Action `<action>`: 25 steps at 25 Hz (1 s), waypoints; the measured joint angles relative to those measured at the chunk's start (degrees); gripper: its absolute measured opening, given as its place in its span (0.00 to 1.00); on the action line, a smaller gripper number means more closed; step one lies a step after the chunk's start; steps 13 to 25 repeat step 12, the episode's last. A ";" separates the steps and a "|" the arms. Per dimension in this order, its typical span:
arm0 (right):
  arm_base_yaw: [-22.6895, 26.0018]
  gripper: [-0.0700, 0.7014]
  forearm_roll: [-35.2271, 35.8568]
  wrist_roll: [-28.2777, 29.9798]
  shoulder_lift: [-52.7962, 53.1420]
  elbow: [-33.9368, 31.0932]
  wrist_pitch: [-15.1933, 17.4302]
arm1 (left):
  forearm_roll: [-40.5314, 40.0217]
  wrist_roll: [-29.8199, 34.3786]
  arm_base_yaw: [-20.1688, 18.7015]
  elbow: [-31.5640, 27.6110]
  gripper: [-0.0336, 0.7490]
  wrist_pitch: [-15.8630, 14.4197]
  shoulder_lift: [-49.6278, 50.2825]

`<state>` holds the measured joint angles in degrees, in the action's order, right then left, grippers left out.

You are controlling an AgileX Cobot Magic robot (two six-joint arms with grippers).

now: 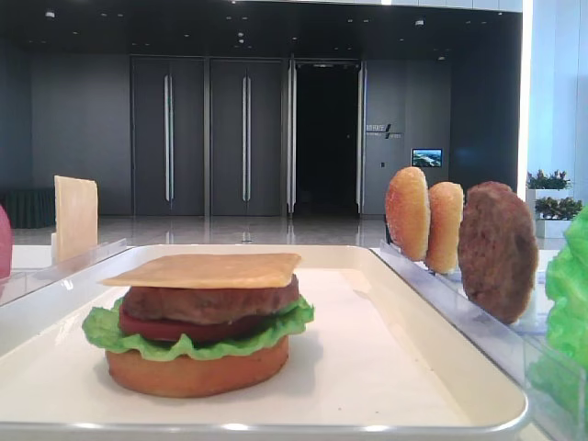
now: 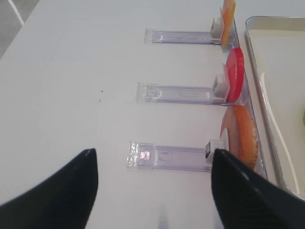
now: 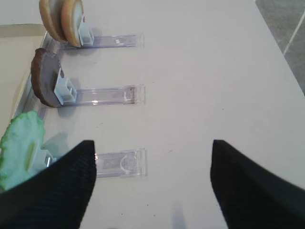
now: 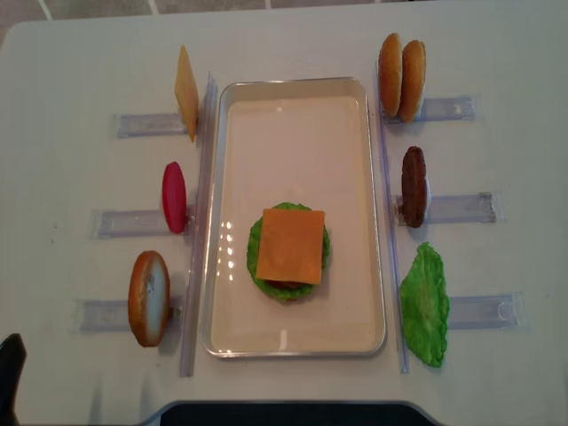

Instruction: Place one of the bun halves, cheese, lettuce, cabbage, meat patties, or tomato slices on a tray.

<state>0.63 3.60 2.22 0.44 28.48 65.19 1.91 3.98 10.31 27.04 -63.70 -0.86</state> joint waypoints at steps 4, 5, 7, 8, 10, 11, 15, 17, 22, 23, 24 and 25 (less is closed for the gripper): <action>0.00 0.75 0.00 0.00 0.00 0.00 0.00 | 0.00 -0.19 0.00 0.00 0.77 0.00 0.00; 0.00 0.75 0.00 0.00 0.00 0.00 0.00 | 0.00 -0.19 0.00 0.00 0.77 0.00 0.00; 0.00 0.75 0.00 0.00 0.00 0.00 0.00 | 0.00 -0.21 0.00 0.00 0.77 0.00 0.00; 0.00 0.75 0.00 0.00 0.00 0.00 0.00 | 0.00 -0.21 0.00 0.00 0.77 0.00 0.00; 0.00 0.75 0.00 0.00 0.00 0.00 0.00 | 0.00 -0.21 0.00 0.00 0.77 0.00 0.00; 0.00 0.75 0.00 0.00 0.00 0.00 0.00 | 0.00 -0.21 0.00 0.00 0.77 0.00 0.00; 0.00 0.75 0.00 0.00 0.00 0.00 0.00 | 0.00 -0.21 0.00 0.00 0.76 0.00 0.00; 0.00 0.75 0.00 0.00 0.00 0.00 0.00 | 0.00 -0.21 0.00 0.00 0.76 0.00 0.00; 0.00 0.75 0.00 0.00 0.00 0.00 0.00 | 0.00 -0.21 0.00 0.00 0.76 0.00 0.00; 0.00 0.75 0.00 0.00 0.00 0.00 0.00 | 0.00 -0.21 0.00 0.00 0.76 0.00 0.00; 0.00 0.75 0.00 0.00 0.00 0.00 0.00 | 0.00 -0.21 0.00 0.00 0.76 0.00 0.00; 0.00 0.75 0.00 0.00 0.00 0.00 0.00 | 0.00 -0.21 0.00 0.00 0.76 0.00 0.00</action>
